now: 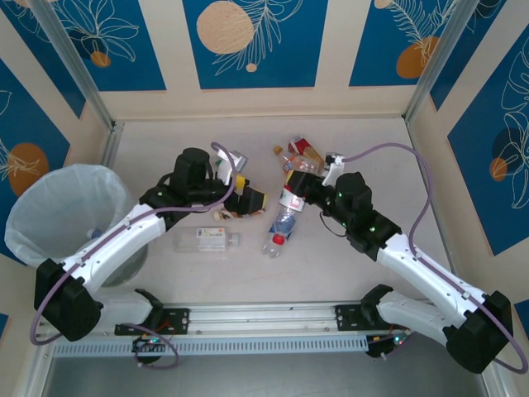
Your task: Put the plastic bottles in the bin
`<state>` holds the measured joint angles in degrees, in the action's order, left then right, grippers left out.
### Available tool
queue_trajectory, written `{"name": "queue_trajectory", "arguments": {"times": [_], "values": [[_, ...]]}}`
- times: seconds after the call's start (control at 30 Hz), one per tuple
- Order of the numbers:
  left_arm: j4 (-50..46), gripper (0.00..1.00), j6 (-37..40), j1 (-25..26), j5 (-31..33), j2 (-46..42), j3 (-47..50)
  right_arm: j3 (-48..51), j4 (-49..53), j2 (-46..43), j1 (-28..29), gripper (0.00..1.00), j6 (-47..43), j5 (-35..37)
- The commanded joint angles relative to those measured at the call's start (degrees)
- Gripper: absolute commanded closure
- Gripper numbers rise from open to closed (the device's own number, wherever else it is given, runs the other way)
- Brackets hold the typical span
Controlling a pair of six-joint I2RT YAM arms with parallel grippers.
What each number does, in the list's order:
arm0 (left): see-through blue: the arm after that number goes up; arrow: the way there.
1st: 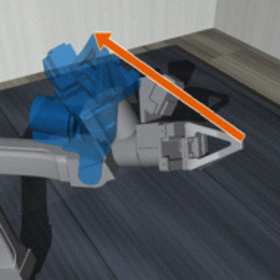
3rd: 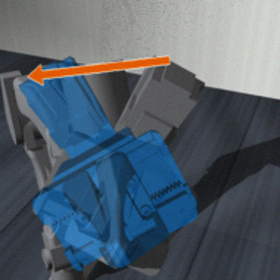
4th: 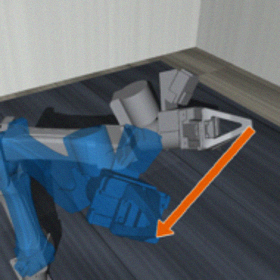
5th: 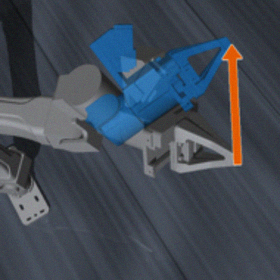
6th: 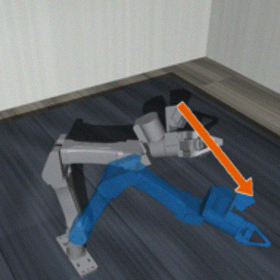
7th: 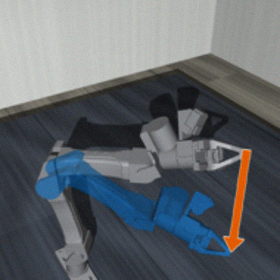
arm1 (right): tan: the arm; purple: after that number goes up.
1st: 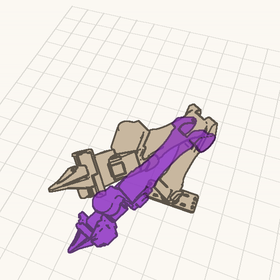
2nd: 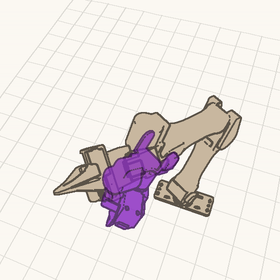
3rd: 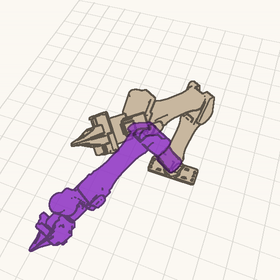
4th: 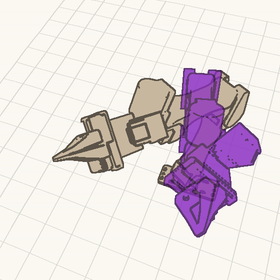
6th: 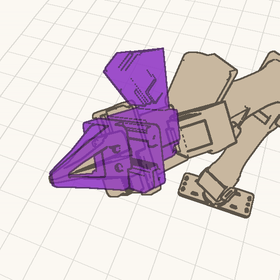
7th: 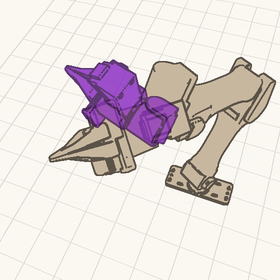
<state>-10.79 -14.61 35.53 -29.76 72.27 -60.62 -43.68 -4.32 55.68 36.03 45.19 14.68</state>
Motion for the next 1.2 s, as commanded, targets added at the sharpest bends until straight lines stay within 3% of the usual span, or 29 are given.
{"name": "queue_trajectory", "arguments": {"times": [0.0, 0.57, 0.73, 0.97, 1.17], "values": [[5.68, 0.01, -0.31, 3.25, 2.87, 1.33, -0.59, -3.42, -3.42, 1.9, 1.68, 0.58, 2.84, 2.91], [7.75, 0.01, 2.07, 13.8, 15.05, 8.59, -3.73, -10.81, -1.89, 9.98, 3.69, 0.58, 5.91, 4.65], [7.47, 0.08, 2.58, 14.05, 17.59, 8.79, -3.32, -12.18, 2.26, 9.9, 3.73, 0.58, 7.15, 6.68], [7.59, 0.22, 2.38, 14.04, 15.41, 9.86, -3.36, -12.46, 2.41, 10.06, 3.44, 0.54, 8.34, 5.77], [6.64, 0.3, 1.78, 13.87, 17.22, 10.6, -4.06, -12.33, 3.26, 9.72, 2.86, 0.44, 9.59, 4.96]]}}
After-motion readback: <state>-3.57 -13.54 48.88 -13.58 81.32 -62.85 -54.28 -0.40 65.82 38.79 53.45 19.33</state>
